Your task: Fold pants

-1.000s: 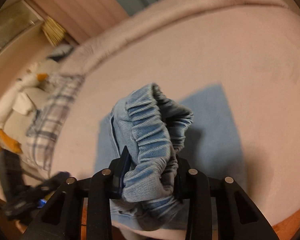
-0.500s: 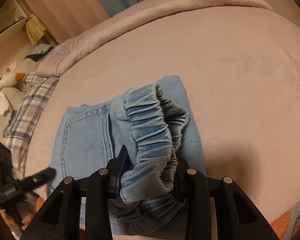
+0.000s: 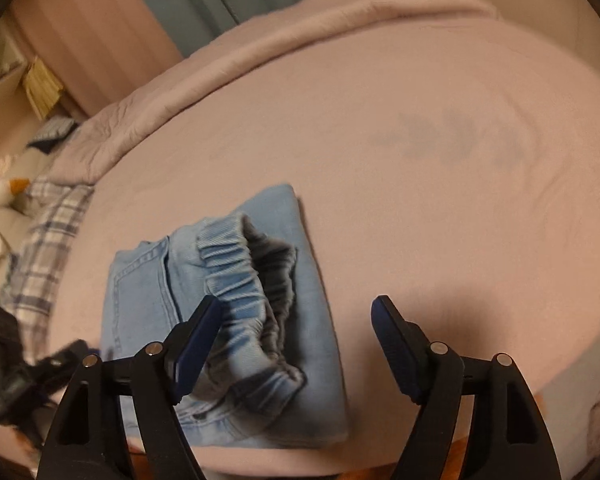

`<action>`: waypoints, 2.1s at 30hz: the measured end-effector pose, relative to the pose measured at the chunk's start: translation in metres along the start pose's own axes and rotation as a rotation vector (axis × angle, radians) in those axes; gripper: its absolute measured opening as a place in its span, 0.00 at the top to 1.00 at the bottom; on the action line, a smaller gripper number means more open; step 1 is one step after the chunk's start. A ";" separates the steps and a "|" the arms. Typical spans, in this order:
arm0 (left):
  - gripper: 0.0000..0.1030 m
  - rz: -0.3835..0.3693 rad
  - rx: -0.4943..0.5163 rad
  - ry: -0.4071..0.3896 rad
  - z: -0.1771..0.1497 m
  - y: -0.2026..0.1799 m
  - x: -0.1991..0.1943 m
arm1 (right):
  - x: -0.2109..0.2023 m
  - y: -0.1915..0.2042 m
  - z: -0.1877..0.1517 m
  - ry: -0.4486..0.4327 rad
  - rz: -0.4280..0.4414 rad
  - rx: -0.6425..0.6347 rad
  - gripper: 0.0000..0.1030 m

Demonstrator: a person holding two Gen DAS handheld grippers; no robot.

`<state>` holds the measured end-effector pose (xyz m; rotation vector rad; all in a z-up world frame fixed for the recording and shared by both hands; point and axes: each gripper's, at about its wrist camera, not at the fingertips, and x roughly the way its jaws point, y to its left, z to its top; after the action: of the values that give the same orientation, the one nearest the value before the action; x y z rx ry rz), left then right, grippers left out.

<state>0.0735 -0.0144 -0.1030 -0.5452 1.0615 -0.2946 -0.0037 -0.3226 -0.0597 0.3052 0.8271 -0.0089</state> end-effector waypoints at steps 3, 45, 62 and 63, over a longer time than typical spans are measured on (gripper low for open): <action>0.19 -0.012 0.010 0.032 -0.005 -0.001 0.014 | 0.008 -0.010 -0.005 0.031 0.046 0.036 0.25; 0.73 0.028 0.165 -0.171 0.046 -0.051 -0.002 | 0.010 0.075 0.043 -0.109 0.181 -0.158 0.58; 0.73 0.172 0.057 -0.127 0.113 0.004 0.049 | 0.096 0.111 0.095 -0.034 0.120 -0.283 0.58; 0.73 0.188 0.056 -0.115 0.113 0.004 0.053 | 0.101 0.110 0.094 -0.026 0.109 -0.288 0.58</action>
<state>0.1978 -0.0045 -0.1027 -0.4045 0.9817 -0.1259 0.1465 -0.2313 -0.0445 0.0784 0.7733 0.2063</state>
